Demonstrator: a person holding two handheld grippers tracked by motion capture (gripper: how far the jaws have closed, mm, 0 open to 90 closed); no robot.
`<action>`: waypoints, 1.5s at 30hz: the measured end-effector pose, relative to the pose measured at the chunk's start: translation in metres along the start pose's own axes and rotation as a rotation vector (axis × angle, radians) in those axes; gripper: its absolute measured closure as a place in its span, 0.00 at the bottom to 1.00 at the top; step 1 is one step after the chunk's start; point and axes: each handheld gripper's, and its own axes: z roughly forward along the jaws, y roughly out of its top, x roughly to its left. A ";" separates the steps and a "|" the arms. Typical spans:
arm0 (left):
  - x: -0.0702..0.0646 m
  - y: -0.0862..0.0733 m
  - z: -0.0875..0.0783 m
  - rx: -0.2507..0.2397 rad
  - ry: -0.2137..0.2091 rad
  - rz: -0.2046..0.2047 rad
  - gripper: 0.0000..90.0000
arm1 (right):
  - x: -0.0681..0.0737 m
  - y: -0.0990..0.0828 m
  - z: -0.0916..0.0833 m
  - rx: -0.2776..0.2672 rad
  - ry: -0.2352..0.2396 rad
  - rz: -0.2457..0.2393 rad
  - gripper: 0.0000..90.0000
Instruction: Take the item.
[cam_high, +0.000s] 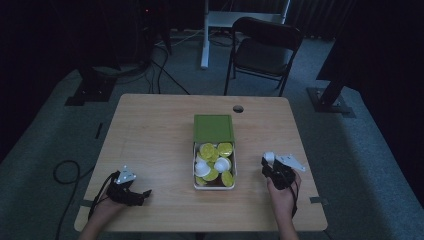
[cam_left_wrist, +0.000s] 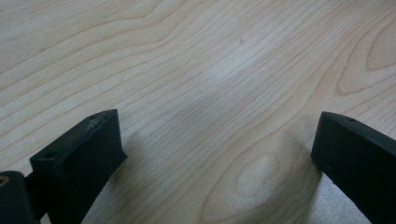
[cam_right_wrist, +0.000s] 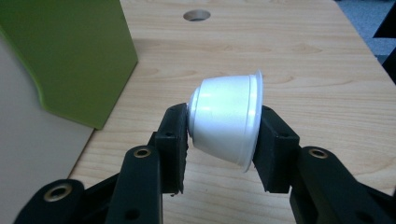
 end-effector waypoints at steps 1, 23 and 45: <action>0.000 0.000 0.000 0.000 0.000 0.000 0.02 | 0.000 -0.001 0.001 0.000 0.001 -0.002 0.65; 0.000 0.000 0.000 -0.001 0.003 -0.002 0.02 | -0.015 -0.012 0.013 0.065 -0.016 0.011 0.65; 0.000 0.000 0.000 -0.001 0.003 -0.002 0.02 | -0.029 -0.024 0.019 0.128 -0.041 0.021 0.63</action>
